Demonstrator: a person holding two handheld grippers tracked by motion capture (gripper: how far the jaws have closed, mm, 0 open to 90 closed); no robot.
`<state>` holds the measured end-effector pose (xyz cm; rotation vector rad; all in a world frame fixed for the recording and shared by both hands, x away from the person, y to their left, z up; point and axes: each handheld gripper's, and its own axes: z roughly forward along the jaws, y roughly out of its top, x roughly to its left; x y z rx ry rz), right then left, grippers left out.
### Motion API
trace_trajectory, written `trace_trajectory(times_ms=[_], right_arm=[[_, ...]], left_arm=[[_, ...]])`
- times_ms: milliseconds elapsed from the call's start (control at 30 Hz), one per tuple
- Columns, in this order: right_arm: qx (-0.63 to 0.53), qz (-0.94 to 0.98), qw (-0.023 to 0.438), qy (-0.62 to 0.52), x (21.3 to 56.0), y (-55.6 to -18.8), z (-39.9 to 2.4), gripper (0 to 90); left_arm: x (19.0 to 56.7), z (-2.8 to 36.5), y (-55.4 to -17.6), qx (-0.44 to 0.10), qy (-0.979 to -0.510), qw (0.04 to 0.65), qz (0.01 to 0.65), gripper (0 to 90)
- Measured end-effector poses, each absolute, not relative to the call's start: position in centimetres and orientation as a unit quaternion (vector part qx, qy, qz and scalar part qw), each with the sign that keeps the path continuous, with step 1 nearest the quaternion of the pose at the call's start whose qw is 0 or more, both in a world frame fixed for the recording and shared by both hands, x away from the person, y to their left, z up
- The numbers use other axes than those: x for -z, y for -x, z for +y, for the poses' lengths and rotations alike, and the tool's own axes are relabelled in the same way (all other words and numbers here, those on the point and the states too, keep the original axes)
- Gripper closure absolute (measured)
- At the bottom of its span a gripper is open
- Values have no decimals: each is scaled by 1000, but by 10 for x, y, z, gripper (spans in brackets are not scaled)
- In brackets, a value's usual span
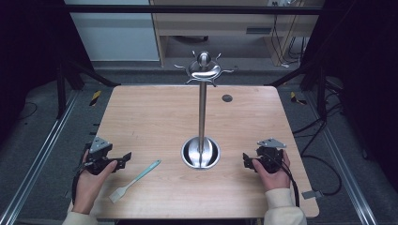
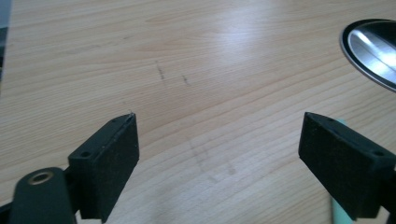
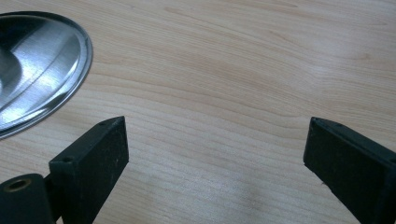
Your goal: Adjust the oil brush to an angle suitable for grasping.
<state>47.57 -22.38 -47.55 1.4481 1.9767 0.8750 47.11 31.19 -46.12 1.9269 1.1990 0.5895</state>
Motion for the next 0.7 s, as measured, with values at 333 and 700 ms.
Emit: trace_trajectory(times_ms=[333,700], right_arm=[[-321,734,264,-538,476,-476,-224,72],[-315,737,268,-534,478,-477,-224,78]], left_arm=[[462,286,-473,-218,-788,372,440,364],[471,264,-474,-185,-831,338,401,701]])
